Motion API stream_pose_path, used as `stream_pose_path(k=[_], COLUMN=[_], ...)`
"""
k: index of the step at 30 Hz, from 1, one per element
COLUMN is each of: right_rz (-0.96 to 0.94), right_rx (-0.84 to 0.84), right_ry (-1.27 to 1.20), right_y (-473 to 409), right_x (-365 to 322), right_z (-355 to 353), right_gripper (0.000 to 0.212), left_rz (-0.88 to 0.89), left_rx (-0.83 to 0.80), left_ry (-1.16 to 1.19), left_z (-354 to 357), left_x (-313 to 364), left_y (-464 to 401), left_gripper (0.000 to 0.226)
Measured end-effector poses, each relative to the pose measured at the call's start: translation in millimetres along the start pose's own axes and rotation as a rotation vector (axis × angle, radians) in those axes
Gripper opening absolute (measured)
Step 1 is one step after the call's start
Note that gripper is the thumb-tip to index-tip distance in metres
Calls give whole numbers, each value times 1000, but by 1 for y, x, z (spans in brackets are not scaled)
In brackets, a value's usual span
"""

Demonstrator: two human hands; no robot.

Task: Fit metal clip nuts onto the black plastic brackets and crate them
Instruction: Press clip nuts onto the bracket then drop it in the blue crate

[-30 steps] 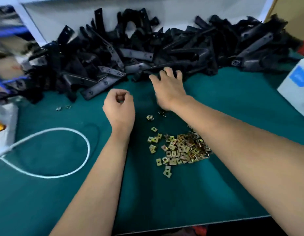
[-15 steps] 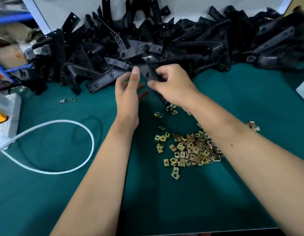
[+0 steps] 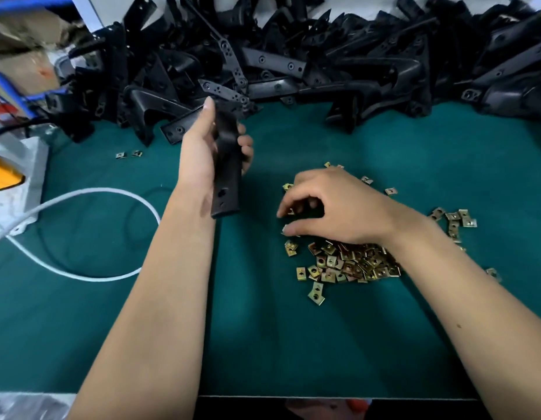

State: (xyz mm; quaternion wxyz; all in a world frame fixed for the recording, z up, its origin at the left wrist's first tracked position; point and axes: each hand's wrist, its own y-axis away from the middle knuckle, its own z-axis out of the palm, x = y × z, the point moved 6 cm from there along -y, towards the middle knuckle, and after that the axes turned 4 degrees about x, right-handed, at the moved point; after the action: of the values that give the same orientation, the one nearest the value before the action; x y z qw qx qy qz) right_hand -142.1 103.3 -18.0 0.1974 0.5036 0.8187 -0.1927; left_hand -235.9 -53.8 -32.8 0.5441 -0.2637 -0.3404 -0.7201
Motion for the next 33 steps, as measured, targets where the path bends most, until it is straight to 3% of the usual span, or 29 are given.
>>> stream_pose_path(k=[3,7,11,18,24,33], right_rz=[-32,-19,46,258,311,315], right_rx=[6,-10,170,603,609,626], right_ry=[18,26,-73,-738,-1057,-1015], right_y=[-3,1,4,13,13,12], right_x=[-5,-2,8,40,43,45], right_z=[6,11,-2,-29,-27,-26], right_gripper=[13,12,11,6,11,14], left_rz=[-41,-126,-171,-151,-106,-104], left_rx=[-4,-49,-105,-319,-493,-514], left_ry=[-47,-150,-205,-309,-464,-476], left_z=[5,9,12,24,38,41], left_x=[-9,-19,-27,-34,-42,-44], left_y=[-1,1,5,12,23,27], left_gripper=[53,46,41,36,19,19])
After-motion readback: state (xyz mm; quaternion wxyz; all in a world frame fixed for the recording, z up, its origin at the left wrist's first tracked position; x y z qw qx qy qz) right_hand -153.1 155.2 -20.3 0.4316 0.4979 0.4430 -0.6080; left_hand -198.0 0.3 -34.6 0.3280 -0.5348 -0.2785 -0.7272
